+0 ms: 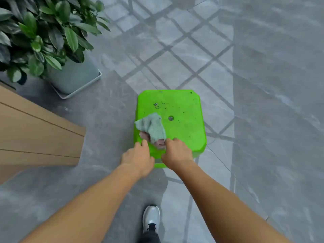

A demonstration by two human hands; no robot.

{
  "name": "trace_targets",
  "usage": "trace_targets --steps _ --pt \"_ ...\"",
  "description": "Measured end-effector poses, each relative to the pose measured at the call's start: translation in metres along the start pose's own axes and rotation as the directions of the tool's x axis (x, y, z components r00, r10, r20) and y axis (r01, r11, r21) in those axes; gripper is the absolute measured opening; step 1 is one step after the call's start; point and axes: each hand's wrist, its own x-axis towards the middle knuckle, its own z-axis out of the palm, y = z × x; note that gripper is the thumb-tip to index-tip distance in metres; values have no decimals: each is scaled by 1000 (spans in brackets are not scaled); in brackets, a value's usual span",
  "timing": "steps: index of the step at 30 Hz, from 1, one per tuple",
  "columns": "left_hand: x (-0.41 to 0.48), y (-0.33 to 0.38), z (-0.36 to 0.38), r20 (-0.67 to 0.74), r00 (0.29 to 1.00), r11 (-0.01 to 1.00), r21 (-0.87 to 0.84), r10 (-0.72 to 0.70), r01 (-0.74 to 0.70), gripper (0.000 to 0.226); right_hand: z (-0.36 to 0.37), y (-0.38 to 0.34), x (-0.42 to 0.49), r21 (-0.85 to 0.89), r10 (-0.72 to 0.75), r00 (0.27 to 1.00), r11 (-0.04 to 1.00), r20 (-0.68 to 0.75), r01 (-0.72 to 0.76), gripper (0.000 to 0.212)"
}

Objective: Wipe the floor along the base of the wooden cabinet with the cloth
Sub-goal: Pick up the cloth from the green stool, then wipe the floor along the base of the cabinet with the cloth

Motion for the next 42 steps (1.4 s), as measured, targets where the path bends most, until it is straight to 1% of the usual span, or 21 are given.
trace_targets --steps 2,3,4,6,8,11,14,18,20,22,24,25,27,29,31,33,35,38,40,41,42 --pt "28 -6 9 -238 967 970 -239 -92 34 45 20 1 20 160 32 984 987 -174 -4 29" --pt "41 -9 13 -320 939 939 -344 -127 10 46 30 0 27 226 46 972 974 -231 7 31" --pt "52 -12 11 -341 925 897 -442 -169 1 49 37 -3 31 273 56 959 962 -278 23 35" --pt "70 -13 15 -277 940 768 -640 -200 -25 54 56 -7 36 340 44 951 938 -306 66 38" --pt "75 -14 17 -239 954 676 -734 -179 -57 49 67 -11 36 368 0 943 921 -333 129 26" --pt "60 -24 17 -208 957 628 -778 -203 -36 30 73 -27 29 414 -34 956 896 -290 158 18" --pt "31 -59 21 -164 954 601 -799 -249 19 26 82 -55 11 361 -150 973 910 -175 205 19" --pt "-10 -146 37 -69 949 592 -795 -308 134 22 111 -111 -9 278 -306 952 913 -11 297 2" --pt "-32 -196 50 -24 932 551 -812 -362 193 20 133 -148 -19 290 -356 932 901 68 323 6" --pt "-51 -242 67 13 900 475 -846 -435 242 22 158 -186 -32 349 -313 940 903 134 251 7" --pt "-63 -283 92 57 859 340 -904 -508 260 27 189 -222 -40 499 -187 965 864 184 72 11" --pt "-67 -301 107 90 847 266 -928 -523 263 29 209 -236 -42 608 -109 965 791 239 -61 17" --pt "-74 -333 145 139 848 158 -955 -511 252 28 255 -259 -44 762 -38 919 573 393 -303 34" --pt "-78 -358 191 181 854 101 -960 -488 262 21 311 -273 -42 797 -52 886 465 460 -386 50" --pt "-75 -377 240 211 850 76 -957 -482 281 21 371 -275 -37 794 -3 892 458 452 -400 52" --pt "-64 -391 287 225 849 61 -956 -478 287 24 423 -267 -27 796 44 921 489 387 -357 37" --pt "-47 -401 329 219 860 84 -954 -462 288 27 461 -253 -6 765 38 937 565 349 -308 26" --pt "8 -413 377 176 883 109 -963 -436 246 32 495 -239 59 705 -30 950 678 310 -209 25" --pt "56 -425 395 76 903 169 -972 -422 161 38 507 -235 118 669 -59 962 729 268 -142 27" --pt "79 -437 401 11 898 239 -963 -440 129 44 510 -236 152 653 -72 969 750 236 -103 28" --pt "99 -452 408 -54 873 354 -925 -484 139 55 510 -238 185 630 -81 978 774 192 -60 31"
